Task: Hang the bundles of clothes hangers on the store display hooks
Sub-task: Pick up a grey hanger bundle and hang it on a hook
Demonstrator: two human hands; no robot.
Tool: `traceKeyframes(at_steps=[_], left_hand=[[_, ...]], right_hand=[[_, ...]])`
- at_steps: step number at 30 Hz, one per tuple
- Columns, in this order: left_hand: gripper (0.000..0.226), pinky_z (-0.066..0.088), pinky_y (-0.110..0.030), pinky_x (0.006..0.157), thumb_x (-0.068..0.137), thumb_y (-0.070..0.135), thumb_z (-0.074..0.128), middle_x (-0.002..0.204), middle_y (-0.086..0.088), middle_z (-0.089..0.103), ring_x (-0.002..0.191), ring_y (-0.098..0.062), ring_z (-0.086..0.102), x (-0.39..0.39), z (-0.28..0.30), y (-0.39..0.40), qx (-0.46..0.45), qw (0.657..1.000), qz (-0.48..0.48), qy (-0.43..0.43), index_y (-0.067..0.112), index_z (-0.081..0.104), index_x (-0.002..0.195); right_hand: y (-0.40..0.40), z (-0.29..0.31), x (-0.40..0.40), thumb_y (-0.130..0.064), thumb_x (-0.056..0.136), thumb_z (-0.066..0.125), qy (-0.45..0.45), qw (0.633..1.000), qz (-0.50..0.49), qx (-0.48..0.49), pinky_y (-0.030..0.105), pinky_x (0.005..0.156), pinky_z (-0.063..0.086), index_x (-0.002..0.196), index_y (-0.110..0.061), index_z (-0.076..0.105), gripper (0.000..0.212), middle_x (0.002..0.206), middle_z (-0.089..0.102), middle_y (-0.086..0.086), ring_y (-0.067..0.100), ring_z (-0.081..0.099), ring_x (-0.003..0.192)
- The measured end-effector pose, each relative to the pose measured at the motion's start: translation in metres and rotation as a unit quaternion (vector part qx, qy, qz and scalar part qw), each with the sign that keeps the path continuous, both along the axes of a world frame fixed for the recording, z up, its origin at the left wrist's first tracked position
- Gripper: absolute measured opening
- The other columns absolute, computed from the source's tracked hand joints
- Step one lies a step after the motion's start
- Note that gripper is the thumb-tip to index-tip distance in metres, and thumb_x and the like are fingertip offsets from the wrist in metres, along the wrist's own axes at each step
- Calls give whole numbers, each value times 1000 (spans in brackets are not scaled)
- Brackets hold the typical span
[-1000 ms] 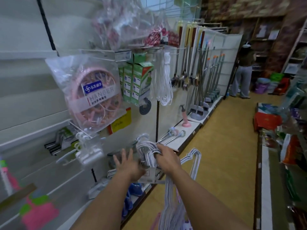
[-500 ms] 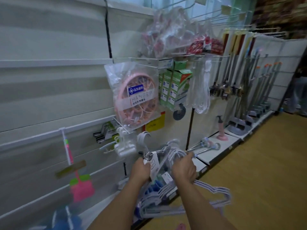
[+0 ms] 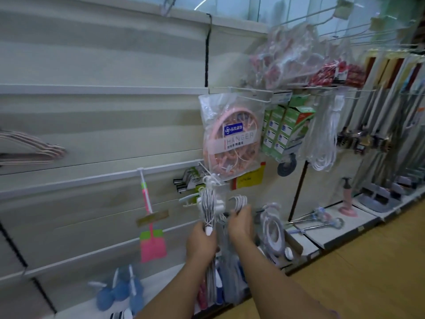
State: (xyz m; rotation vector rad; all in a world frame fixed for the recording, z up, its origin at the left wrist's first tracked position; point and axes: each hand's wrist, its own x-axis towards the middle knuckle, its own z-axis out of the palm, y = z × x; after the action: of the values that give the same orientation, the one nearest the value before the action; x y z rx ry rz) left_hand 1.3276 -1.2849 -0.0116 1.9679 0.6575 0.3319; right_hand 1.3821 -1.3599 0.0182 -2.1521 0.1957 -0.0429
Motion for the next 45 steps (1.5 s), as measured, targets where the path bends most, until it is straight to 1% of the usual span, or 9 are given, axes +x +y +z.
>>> traceKeyframes(at_steps=[8, 12, 17, 20, 23, 28, 34, 42, 45], left_hand=[[30, 54, -41, 85, 91, 18, 46, 101, -2, 69, 90, -21, 65, -42, 8, 63, -77, 996, -35, -38, 27, 61, 116], [32, 55, -44, 86, 87, 25, 46, 103, 1, 70, 93, -21, 67, -74, 5, 77, -118, 989, -70, -53, 35, 58, 115], [35, 52, -36, 67, 85, 7, 39, 99, -5, 69, 71, -22, 65, -105, 9, 103, -27, 991, -132, 8, 20, 64, 106], [30, 51, -36, 84, 86, 9, 49, 111, -7, 67, 97, -27, 63, -118, 19, 134, 125, 989, -68, 39, 20, 62, 110], [62, 33, -39, 107, 85, 34, 59, 143, -5, 42, 130, -28, 39, -137, 27, 162, 284, 943, -99, 142, 23, 34, 140], [97, 2, -58, 114, 70, 40, 74, 152, -2, 29, 144, -24, 17, -178, 35, 196, 295, 910, -128, 263, 28, 17, 147], [56, 43, -35, 97, 65, 34, 80, 116, 4, 64, 108, -20, 58, -216, 49, 229, 279, 917, -111, 261, 28, 52, 113], [10, 47, -31, 82, 84, 16, 55, 104, -9, 68, 98, -27, 62, -252, 52, 272, 224, 944, -20, 240, 23, 59, 91], [17, 47, -35, 92, 84, 25, 54, 111, -6, 66, 105, -27, 60, -265, 55, 283, 233, 941, 37, 241, 25, 60, 100]], right_hand=[[72, 6, -50, -19, 93, 46, 42, 976, 157, 141, 42, 88, 48, 114, -7, 43, 24, 105, 58, 15, 30, 56, 95], [110, 0, -70, -44, 81, 69, 38, 984, 121, 128, 40, 92, 46, 131, -4, 35, 72, 122, 55, 15, 34, 56, 113], [127, -1, -92, -32, 83, 65, 15, 999, 22, 17, 39, 82, 50, 100, -13, 45, 32, 103, 63, 14, 34, 61, 96], [132, 4, -103, -27, 78, 62, 21, 995, 97, 12, 38, 76, 54, 85, -16, 50, 19, 89, 66, 12, 31, 65, 82], [137, 19, -124, -18, 75, 61, 38, 975, 211, 48, 27, 53, 44, 65, -16, 53, 13, 59, 58, 8, 21, 55, 49], [165, 40, -154, 3, 71, 54, 74, 932, 324, 147, 26, 51, 30, 58, -15, 46, 23, 56, 42, 6, 17, 38, 52], [193, 50, -173, 2, 70, 54, 122, 889, 411, 160, 23, 49, 35, 63, -9, 54, 13, 55, 50, 8, 18, 45, 49], [233, 56, -174, -28, 84, 66, 203, 787, 582, 28, 33, 83, 44, 98, -12, 61, 21, 101, 62, 9, 22, 57, 93], [244, 51, -170, -43, 75, 77, 125, 735, 642, -180, 37, 108, 36, 142, -14, 37, 83, 144, 44, 6, 25, 45, 129]])
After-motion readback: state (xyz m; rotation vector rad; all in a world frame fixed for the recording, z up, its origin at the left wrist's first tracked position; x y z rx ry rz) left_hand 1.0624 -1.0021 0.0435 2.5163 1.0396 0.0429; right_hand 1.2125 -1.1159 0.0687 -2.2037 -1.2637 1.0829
